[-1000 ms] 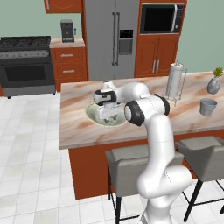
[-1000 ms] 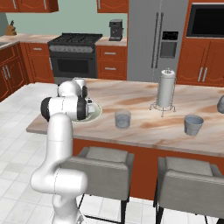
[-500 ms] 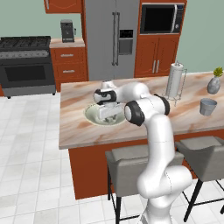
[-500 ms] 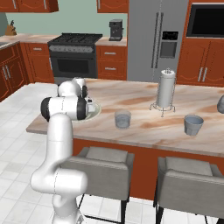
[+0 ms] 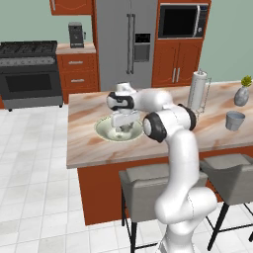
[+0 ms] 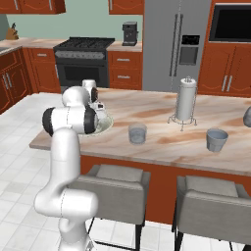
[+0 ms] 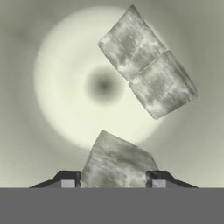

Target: There are four ice cubes in the ice bowl. Place two ice cubes in each glass of water.

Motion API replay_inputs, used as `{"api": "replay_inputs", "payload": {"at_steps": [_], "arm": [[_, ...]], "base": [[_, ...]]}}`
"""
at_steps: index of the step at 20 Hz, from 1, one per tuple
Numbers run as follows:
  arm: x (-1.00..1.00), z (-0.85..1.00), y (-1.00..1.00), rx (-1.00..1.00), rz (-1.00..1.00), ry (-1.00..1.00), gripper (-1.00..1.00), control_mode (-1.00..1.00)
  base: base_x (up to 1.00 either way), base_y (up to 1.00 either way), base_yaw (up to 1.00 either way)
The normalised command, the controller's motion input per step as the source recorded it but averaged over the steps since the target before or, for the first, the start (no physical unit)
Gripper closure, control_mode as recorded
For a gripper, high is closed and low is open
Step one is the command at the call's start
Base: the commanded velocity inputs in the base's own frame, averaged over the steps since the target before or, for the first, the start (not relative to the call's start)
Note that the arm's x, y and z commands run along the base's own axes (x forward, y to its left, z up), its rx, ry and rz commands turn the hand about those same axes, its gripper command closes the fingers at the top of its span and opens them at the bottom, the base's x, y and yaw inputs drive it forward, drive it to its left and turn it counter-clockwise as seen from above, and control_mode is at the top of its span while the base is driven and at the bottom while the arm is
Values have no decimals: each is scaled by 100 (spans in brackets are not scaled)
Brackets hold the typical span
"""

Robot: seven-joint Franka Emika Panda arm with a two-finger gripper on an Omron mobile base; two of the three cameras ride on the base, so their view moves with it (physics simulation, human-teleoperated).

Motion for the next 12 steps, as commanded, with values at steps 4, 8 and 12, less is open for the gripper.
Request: {"api": "replay_inputs", "payload": {"at_steps": [4, 8, 12], "arm": [[-27, 55, -22, 0, -12, -2, 100, -100], [-44, 49, -43, 1, -16, -9, 100, -100], [-39, 43, -40, 0, -25, -8, 100, -100]], "base": [[0, 0, 0], [0, 0, 0], [0, 0, 0]]}}
